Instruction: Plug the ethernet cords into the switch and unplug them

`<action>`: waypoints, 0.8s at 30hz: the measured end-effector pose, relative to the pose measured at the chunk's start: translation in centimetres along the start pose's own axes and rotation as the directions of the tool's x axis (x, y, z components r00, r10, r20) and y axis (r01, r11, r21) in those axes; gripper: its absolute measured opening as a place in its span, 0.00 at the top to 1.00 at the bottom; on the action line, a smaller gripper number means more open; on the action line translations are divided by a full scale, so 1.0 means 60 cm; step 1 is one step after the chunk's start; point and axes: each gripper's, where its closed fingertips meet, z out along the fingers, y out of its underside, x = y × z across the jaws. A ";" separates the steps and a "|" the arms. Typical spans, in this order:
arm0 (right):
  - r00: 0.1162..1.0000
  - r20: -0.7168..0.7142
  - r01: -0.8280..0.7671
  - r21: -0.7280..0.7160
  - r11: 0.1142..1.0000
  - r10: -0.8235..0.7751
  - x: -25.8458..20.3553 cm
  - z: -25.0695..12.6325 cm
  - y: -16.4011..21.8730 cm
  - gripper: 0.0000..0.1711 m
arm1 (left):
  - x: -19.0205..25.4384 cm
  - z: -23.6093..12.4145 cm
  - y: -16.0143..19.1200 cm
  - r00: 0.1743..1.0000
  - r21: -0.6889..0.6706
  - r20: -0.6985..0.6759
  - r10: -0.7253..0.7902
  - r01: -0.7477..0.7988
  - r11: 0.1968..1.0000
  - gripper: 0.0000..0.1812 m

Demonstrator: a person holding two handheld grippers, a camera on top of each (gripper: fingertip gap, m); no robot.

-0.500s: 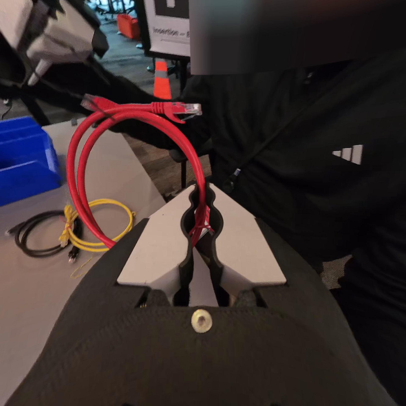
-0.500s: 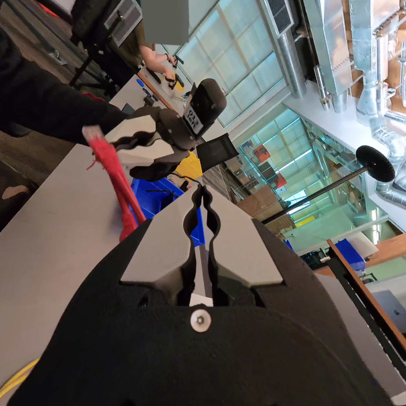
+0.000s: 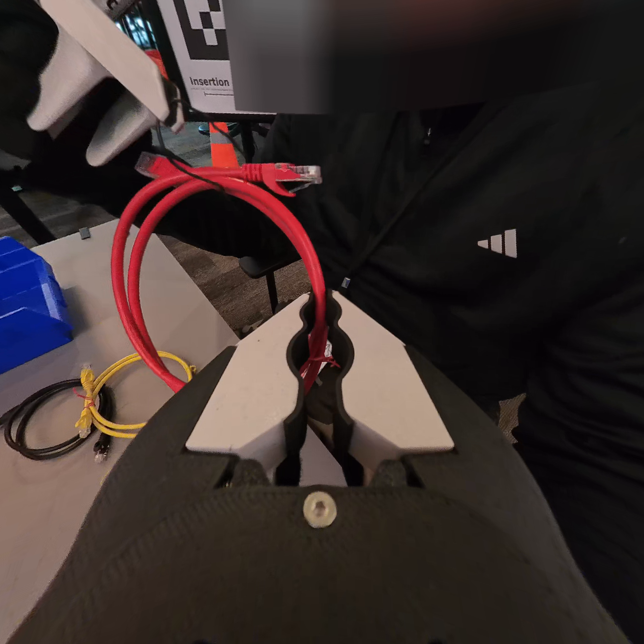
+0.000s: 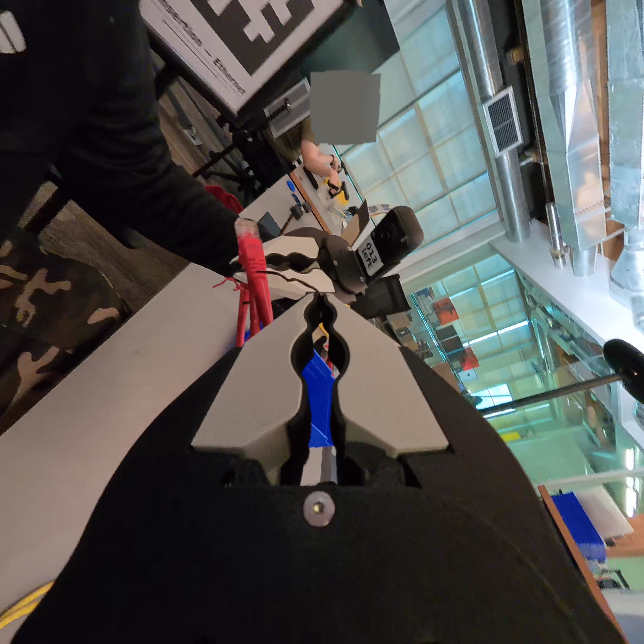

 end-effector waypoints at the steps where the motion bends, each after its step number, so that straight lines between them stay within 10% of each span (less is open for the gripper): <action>1: 1.000 0.016 0.011 0.003 1.000 -0.011 -0.006 0.001 -0.005 1.00 | 0.003 0.002 -0.002 1.000 -0.006 -0.003 0.006 -0.006 1.000 0.99; 24: 0.988 0.152 0.023 -0.042 0.999 -0.016 -0.048 0.009 -0.005 0.96 | 0.007 0.012 -0.006 0.999 -0.065 0.042 0.022 -0.019 0.998 0.98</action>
